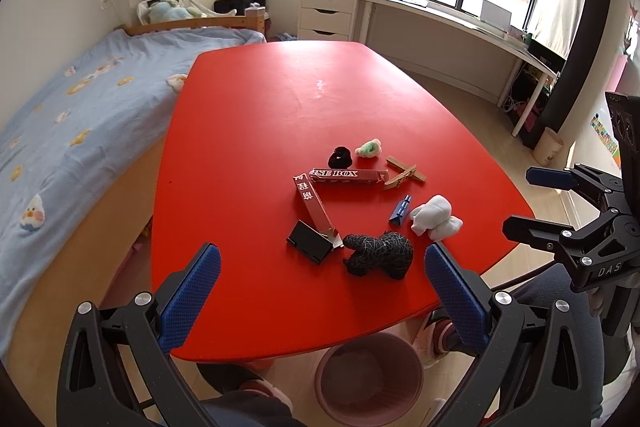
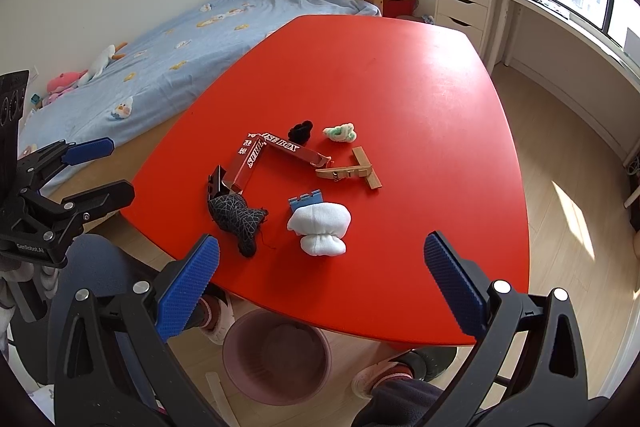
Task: Collect trash
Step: 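Move the right tool toward the white crumpled tissue on the table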
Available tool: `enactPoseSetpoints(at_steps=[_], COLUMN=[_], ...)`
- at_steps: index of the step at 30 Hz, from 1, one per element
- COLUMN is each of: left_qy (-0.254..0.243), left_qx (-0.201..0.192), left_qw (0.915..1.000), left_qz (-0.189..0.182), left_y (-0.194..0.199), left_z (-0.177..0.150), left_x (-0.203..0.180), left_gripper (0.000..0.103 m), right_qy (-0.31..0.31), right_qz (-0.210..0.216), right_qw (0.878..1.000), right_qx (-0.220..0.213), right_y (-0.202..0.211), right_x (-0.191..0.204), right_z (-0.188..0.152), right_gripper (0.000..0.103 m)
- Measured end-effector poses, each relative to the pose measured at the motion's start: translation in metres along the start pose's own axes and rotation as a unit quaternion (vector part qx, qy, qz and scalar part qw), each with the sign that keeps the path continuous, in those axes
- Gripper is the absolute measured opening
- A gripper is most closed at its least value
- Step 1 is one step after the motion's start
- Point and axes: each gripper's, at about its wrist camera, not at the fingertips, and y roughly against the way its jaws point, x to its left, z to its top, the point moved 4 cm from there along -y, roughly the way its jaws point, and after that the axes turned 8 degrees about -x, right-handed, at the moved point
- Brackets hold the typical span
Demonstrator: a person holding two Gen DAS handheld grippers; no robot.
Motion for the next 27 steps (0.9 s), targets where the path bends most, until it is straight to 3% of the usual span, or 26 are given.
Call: enactPoseSetpoints(at_steps=[27], left_qy=[-0.017], left_qx=[0.012], left_qw=[0.9998], left_qz=[-0.006], left_y=[-0.011], left_z=[-0.004], left_x=[0.007], left_gripper=[0.098], right_qy=[0.004], right_qz=[0.008], right_qw=[1.000], right_qx=[0.024], right_y=[-0.009], right_x=[-0.001], right_z=[-0.007], right_gripper=[0.100])
